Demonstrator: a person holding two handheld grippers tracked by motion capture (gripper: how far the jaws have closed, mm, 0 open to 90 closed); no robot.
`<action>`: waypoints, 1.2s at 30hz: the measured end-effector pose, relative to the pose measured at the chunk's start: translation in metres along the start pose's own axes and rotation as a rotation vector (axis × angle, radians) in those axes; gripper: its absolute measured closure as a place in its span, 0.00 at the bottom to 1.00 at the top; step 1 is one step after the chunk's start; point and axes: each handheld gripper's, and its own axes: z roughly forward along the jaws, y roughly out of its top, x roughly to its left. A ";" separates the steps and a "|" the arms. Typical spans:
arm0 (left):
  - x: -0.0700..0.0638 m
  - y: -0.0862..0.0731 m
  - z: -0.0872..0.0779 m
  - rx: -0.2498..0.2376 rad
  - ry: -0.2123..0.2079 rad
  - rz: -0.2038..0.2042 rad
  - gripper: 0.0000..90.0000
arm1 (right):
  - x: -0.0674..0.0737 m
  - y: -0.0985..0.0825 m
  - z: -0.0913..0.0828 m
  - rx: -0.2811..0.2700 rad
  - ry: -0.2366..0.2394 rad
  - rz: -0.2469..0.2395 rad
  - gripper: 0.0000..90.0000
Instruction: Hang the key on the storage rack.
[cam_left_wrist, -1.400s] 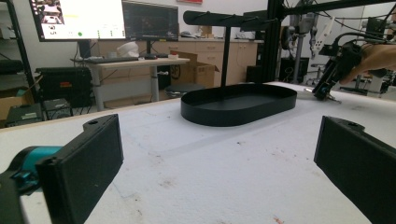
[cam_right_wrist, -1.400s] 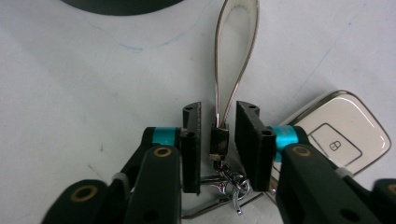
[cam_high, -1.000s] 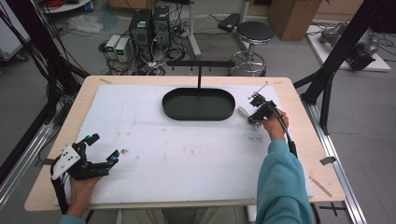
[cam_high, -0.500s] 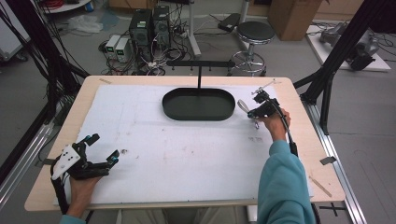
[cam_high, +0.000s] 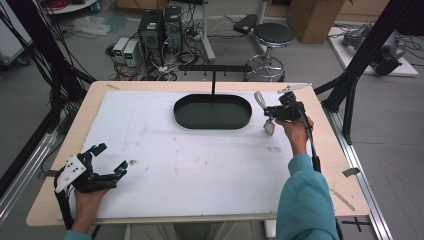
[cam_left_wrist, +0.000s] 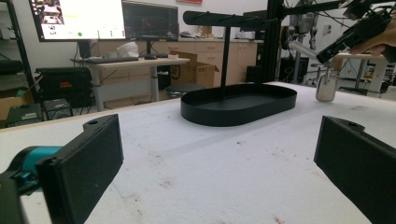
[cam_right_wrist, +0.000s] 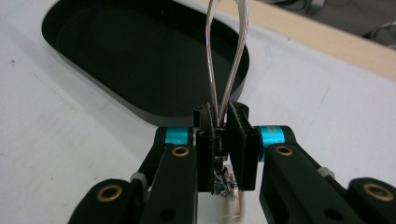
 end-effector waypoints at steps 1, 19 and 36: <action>0.000 0.000 0.000 0.001 0.000 0.002 0.02 | 0.003 0.001 -0.003 -0.018 -0.007 0.000 0.92; 0.000 0.000 0.000 -0.001 -0.001 0.000 0.02 | 0.028 0.026 -0.026 -0.262 -0.064 -0.012 0.92; 0.001 0.000 0.000 0.001 -0.002 -0.002 0.02 | 0.042 0.049 -0.006 -0.311 -0.107 0.001 0.92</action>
